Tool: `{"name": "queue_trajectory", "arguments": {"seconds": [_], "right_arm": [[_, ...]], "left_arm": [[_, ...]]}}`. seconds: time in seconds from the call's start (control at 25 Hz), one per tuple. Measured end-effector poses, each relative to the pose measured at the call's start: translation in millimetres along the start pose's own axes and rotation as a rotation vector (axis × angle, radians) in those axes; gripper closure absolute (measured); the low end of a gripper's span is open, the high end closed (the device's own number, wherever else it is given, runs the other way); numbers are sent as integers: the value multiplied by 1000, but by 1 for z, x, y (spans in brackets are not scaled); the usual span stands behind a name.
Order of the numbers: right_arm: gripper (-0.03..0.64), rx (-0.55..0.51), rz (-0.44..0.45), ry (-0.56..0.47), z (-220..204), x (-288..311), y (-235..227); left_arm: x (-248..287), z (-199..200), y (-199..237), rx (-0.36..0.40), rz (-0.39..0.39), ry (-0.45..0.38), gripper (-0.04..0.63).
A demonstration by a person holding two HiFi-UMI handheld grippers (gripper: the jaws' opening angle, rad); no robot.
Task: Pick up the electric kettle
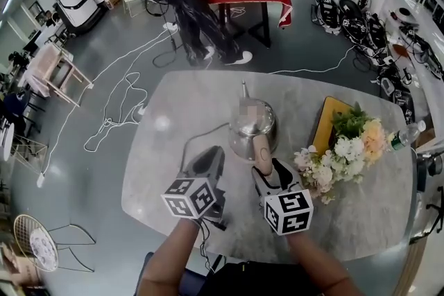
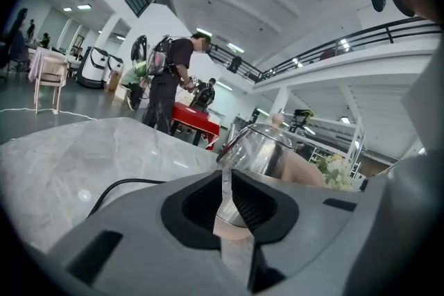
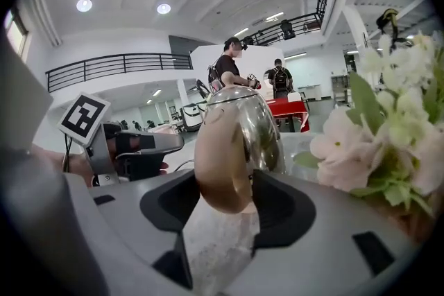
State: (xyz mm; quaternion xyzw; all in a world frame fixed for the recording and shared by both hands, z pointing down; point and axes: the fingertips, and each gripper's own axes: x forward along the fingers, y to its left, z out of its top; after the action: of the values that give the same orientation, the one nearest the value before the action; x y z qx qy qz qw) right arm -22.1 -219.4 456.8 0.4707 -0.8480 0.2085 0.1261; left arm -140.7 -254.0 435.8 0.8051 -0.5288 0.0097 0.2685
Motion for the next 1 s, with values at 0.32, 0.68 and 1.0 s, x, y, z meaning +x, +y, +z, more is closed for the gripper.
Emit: {"name": "queue_trajectory", "arguments": {"seconds": [0.32,0.68,1.0], "right_arm": [[413,5,-91,-8,-2,27,-16],[413,36,-102,-7,0,38,-14],[489,25,-152,-34,0,35,-24]], "left_arm": [[41,6,26,-20,21,5,547],[69,28,44,-100,-4,-36,479],[90,30,47,-84,-21,-16,476]]}}
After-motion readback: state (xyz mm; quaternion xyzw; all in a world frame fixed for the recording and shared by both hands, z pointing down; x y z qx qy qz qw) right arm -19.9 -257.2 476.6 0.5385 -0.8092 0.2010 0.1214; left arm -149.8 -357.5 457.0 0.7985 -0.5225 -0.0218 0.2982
